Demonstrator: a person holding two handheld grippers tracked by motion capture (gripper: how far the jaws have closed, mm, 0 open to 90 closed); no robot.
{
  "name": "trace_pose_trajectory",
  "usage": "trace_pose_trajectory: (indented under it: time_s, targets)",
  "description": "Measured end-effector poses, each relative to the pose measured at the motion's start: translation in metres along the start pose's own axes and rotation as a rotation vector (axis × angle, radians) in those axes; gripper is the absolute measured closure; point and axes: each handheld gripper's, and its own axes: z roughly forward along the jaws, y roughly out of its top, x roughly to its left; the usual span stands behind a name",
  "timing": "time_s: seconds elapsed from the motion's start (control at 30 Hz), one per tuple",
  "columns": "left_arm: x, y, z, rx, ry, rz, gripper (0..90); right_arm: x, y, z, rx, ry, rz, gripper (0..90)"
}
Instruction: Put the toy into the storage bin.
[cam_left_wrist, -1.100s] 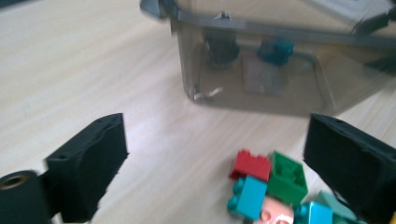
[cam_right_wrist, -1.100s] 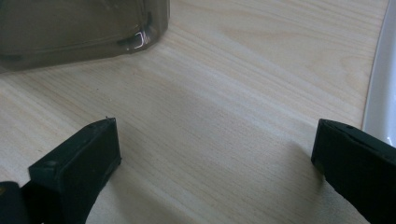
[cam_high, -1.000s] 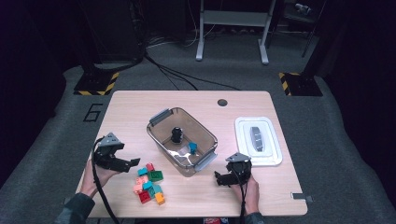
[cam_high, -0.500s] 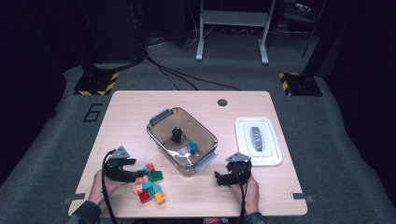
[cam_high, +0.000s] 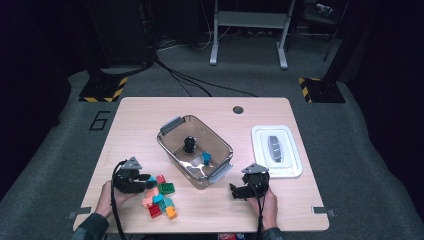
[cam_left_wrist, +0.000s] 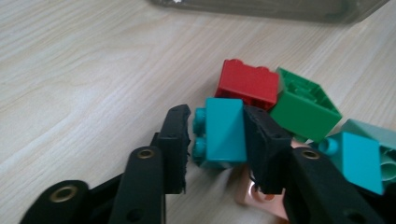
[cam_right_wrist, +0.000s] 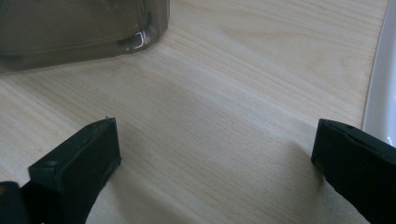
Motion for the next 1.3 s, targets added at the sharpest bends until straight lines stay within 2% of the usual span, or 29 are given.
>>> trace_pose_trajectory:
  time_s: [0.23, 0.6, 0.63, 0.67, 0.93, 1.1, 1.17, 1.2, 1.3]
  targets:
    - [0.004, -0.002, -0.004, -0.003, 0.018, 0.004, 67.1, 0.0, 0.0, 0.0, -0.001, -0.001, -0.003, 0.4]
    - [0.011, 0.001, -0.019, -0.042, 0.037, -0.025, 67.2, -0.001, 0.0, 0.0, -0.001, -0.001, -0.011, 0.4]
    - [0.012, 0.002, -0.021, -0.041, 0.034, -0.026, 67.2, -0.001, 0.0, 0.0, -0.001, 0.0, -0.017, 0.4]
    - [0.013, 0.004, -0.023, -0.053, 0.036, -0.031, 67.2, 0.0, 0.0, 0.0, 0.004, -0.001, -0.001, 0.4]
    - [0.017, 0.013, -0.033, -0.07, 0.047, -0.039, 67.3, -0.001, -0.001, 0.0, 0.0, 0.0, -0.008, 0.4]
    - [0.02, 0.021, -0.041, -0.074, 0.061, -0.029, 67.2, -0.001, -0.001, 0.0, -0.002, 0.002, -0.011, 0.4]
    - [0.022, 0.024, -0.042, -0.087, 0.066, -0.035, 67.2, 0.001, -0.001, 0.0, -0.007, -0.008, 0.02, 0.4]
    - [0.023, 0.025, -0.043, -0.086, 0.066, -0.037, 67.2, 0.0, -0.001, -0.001, -0.007, -0.002, 0.006, 0.4]
    - [0.025, 0.028, -0.045, -0.09, 0.068, -0.044, 67.2, 0.0, -0.002, -0.001, -0.007, 0.0, 0.004, 0.4]
